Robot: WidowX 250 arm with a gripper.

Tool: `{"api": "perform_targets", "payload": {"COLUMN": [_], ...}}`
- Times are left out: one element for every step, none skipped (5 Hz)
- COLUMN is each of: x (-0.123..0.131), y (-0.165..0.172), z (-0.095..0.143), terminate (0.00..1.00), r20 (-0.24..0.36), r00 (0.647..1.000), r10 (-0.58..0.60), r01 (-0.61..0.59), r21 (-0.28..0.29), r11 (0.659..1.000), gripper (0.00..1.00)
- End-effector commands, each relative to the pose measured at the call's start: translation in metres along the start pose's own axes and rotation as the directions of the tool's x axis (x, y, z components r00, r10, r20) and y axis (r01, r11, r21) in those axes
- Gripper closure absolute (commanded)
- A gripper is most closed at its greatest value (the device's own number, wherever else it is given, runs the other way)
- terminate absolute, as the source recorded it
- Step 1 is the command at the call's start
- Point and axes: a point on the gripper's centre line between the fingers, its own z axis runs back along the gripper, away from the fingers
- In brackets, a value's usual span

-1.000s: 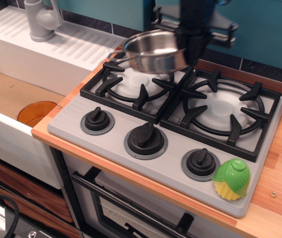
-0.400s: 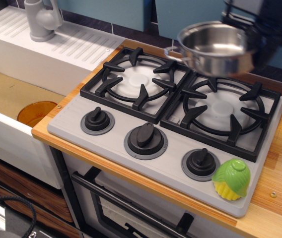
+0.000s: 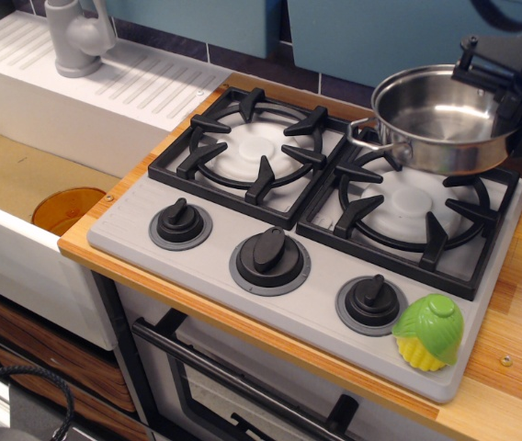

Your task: Put pot or pan on stove and put corncob in pot or pan

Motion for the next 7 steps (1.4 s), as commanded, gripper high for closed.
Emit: {"api": "perform_targets", "payload": {"x": [0.013,0.013,0.007,0.005,0.009,0.021,0.033], "y": [0.011,0.016,0.017,0.016,0.017,0.02,0.028], "z": [-0.009,-0.018,-0.025,-0.023,-0.012,0.01,0.034], "terminate": [0.0,0.0,0.0,0.0,0.0,0.0,0.0], "r20": [0.089,0.104,0.136,0.122,0.095,0.025,-0.036], "r00": [0.996,0.994,0.991,0.992,0.995,1.0,0.999], "r10": [-0.008,-0.017,-0.013,-0.019,-0.01,-0.001,-0.01], "r01": [0.01,0.02,0.016,0.021,0.012,0.002,0.008], "r21": [-0.021,-0.025,-0.02,-0.018,-0.02,-0.033,-0.05], "r11": [1.0,0.999,1.0,1.0,1.0,0.999,0.999], "gripper": [1.0,1.0,1.0,0.0,0.0,0.0,0.0]}}
